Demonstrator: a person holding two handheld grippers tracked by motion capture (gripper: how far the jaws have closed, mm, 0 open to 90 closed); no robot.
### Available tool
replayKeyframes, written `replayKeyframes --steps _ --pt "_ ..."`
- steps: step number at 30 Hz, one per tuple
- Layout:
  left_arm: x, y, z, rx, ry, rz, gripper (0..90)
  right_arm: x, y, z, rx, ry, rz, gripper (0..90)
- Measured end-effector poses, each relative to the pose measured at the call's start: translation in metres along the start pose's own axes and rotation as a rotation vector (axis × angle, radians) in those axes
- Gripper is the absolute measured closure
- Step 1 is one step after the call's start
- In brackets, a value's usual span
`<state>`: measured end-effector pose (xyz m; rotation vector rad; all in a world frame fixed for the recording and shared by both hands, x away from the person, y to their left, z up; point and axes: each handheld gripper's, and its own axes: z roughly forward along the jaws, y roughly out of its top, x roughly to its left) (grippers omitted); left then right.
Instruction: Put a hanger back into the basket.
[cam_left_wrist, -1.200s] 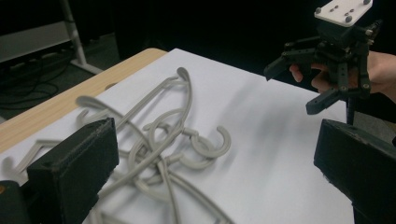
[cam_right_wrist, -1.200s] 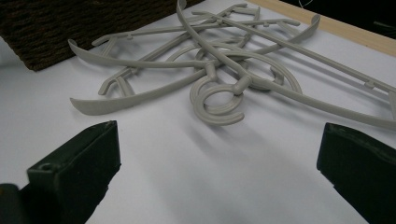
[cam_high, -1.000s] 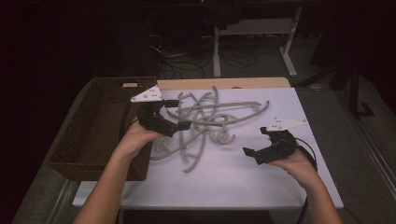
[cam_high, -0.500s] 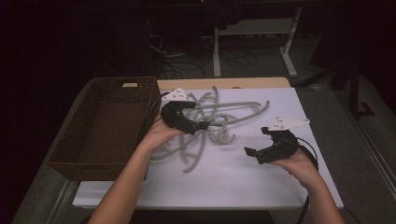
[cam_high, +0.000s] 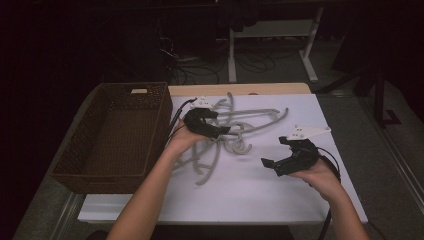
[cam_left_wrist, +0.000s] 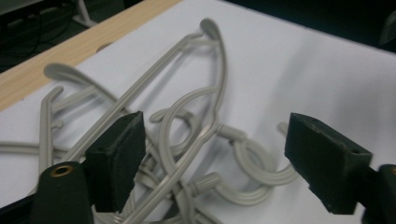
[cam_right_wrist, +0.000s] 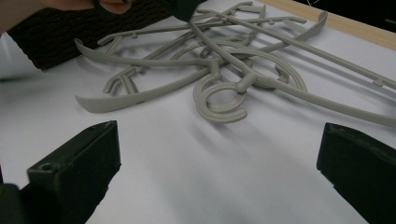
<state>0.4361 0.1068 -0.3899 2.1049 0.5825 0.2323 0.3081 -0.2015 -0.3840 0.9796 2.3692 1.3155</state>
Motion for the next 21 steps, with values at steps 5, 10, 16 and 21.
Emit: replayKeyframes --steps 5,10,16,21 --pt "0.009 -0.008 0.014 0.062 0.044 0.017 31.7 0.0 0.0 0.0 0.001 0.004 -0.001 0.0" --pt "0.018 -0.013 0.022 0.095 0.061 0.001 40.3 0.0 0.0 0.0 0.002 0.007 -0.002 0.0" --pt "0.022 -0.016 0.029 0.128 0.08 0.005 46.7 0.0 -0.001 0.0 0.005 0.008 0.0 0.0" --pt "0.023 -0.02 0.031 0.17 0.077 0.021 51.6 0.0 -0.001 0.0 0.006 0.01 -0.001 0.0"
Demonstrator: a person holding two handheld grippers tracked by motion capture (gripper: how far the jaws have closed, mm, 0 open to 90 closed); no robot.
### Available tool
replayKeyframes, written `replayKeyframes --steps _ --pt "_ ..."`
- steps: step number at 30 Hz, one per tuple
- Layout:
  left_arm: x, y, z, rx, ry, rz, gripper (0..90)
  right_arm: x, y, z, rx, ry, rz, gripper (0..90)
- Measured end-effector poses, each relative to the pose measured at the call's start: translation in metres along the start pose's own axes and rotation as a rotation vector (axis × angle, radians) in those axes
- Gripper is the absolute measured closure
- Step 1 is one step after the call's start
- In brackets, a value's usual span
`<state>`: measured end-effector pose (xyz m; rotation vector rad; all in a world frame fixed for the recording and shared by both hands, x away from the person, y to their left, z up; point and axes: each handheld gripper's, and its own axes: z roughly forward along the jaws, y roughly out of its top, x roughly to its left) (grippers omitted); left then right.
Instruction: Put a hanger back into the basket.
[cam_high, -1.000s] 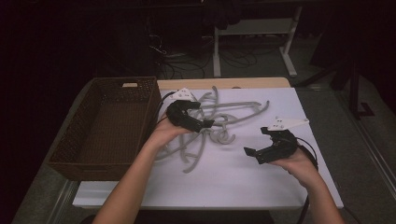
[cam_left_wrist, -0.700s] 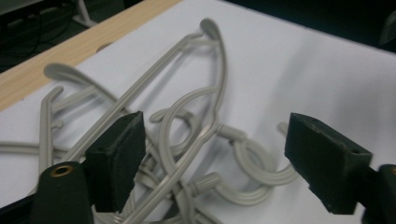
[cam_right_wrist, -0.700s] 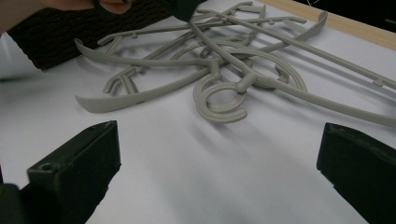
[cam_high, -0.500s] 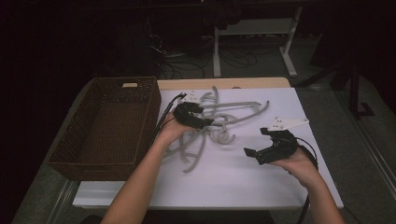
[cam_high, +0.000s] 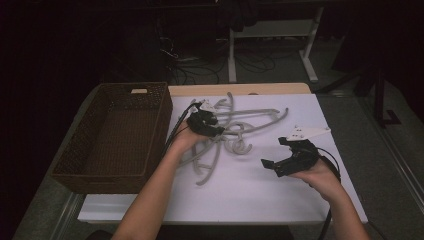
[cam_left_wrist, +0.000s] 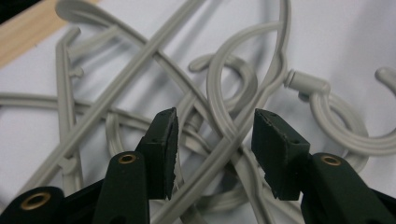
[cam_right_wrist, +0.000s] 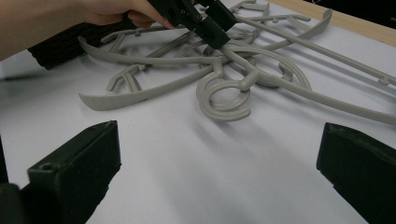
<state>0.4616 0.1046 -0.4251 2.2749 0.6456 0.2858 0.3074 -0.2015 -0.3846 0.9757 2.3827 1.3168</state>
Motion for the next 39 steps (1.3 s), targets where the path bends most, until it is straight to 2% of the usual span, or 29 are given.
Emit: replayKeyframes --steps 8,14,22,25,35,39 --pt "-0.001 -0.0051 0.0062 0.046 0.005 0.019 58.7 0.0003 -0.0007 0.0 0.005 0.0 0.0 0.0" --pt "-0.0017 -0.0054 0.0064 0.046 0.003 0.025 60.0 0.0002 -0.001 -0.0002 0.006 0.0 0.001 0.0" --pt "-0.0074 -0.0033 0.0095 0.039 -0.052 0.055 67.1 0.0006 -0.0009 0.0009 0.008 0.002 0.001 0.0" --pt "-0.0074 -0.0034 0.0091 0.043 -0.06 0.064 68.1 0.0006 -0.0008 0.0009 0.007 0.005 0.002 0.0" --pt "-0.0075 -0.0035 0.0076 0.054 -0.054 0.063 69.6 0.0012 -0.0008 0.001 0.008 0.008 -0.001 0.0" --pt "-0.0089 -0.0031 0.0072 0.059 -0.062 0.073 74.5 0.002 -0.0008 0.0018 0.009 0.013 -0.004 0.0"
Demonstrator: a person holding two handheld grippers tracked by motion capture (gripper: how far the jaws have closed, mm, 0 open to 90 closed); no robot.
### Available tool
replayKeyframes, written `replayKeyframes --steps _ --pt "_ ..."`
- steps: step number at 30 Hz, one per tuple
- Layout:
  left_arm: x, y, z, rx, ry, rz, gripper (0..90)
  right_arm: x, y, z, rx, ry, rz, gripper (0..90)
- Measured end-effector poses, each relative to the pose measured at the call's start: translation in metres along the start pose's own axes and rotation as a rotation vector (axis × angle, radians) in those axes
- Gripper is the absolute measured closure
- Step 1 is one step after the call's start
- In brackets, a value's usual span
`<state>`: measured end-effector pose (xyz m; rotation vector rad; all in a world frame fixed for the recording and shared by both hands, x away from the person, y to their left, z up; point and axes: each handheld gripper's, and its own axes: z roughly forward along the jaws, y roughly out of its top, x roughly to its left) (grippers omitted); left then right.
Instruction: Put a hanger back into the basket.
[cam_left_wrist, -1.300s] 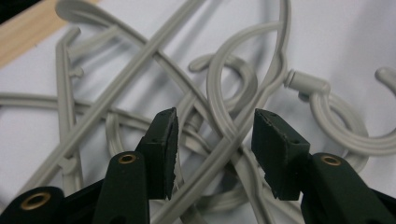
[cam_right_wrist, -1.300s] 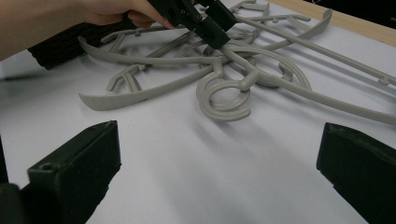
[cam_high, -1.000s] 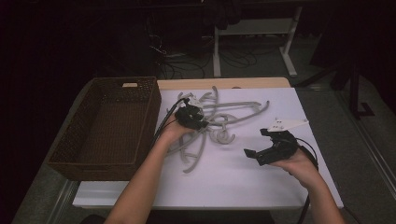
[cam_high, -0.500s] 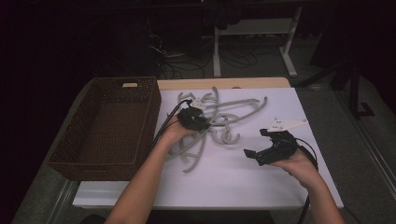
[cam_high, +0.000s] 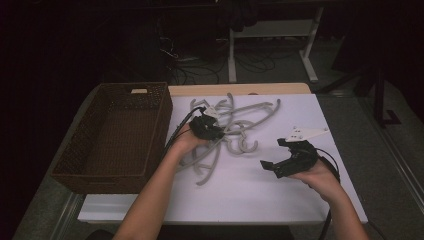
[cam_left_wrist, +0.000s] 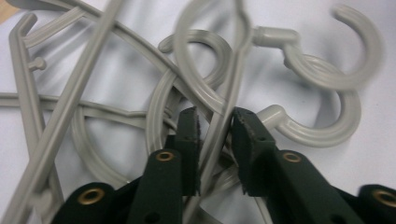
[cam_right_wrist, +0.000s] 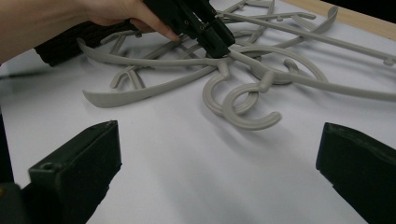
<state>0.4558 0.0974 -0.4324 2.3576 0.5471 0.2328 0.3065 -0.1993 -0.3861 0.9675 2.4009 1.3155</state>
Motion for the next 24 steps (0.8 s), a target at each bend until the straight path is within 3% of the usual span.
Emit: replayKeyframes --steps 7,14,24 --pt "-0.0018 0.0019 -0.0001 0.016 0.026 0.002 75.7 0.0007 -0.0002 0.0004 0.001 0.002 0.001 0.0" --pt "-0.0004 0.0044 -0.0008 0.04 0.002 0.015 81.1 0.0006 -0.0005 -0.0001 -0.002 0.005 0.001 0.0" --pt "0.0024 0.0053 -0.002 0.05 -0.025 -0.043 82.4 0.0014 -0.0003 -0.0006 -0.005 0.008 0.002 0.0"
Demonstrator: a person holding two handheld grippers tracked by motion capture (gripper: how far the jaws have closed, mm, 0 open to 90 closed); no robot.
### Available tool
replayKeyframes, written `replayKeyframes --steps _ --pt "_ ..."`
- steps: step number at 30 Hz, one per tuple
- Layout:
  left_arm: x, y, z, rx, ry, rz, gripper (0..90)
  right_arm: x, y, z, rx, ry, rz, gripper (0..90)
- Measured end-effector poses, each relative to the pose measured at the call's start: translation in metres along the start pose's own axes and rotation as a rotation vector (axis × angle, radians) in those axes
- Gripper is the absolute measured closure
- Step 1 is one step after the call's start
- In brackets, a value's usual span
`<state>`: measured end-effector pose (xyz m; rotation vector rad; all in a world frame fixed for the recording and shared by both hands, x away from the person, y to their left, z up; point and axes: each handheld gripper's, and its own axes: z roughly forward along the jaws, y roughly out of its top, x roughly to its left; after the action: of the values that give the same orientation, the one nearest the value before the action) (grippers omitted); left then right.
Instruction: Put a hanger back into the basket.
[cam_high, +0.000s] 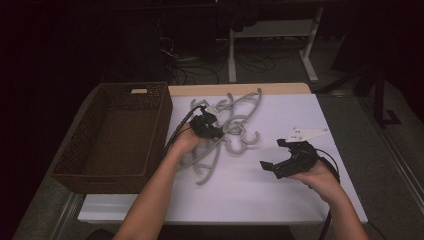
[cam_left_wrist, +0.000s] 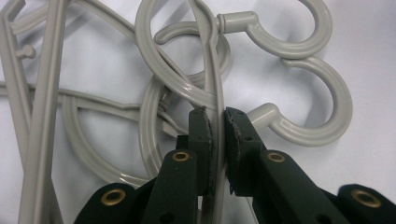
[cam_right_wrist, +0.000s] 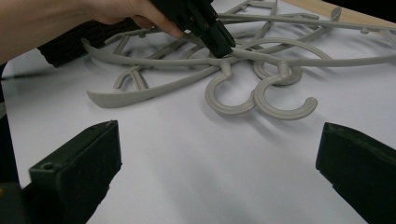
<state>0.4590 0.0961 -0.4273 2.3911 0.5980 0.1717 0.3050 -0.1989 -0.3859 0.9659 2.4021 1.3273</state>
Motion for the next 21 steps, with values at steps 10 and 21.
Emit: replayKeyframes --steps 10,21 --pt "-0.005 0.007 -0.011 -0.031 0.002 -0.014 82.6 -0.001 0.0 0.0 0.0 -0.002 0.0 0.0" --pt "-0.011 0.02 -0.039 -0.069 0.026 -0.011 82.7 -0.001 0.0 -0.001 -0.001 -0.005 0.002 0.0"
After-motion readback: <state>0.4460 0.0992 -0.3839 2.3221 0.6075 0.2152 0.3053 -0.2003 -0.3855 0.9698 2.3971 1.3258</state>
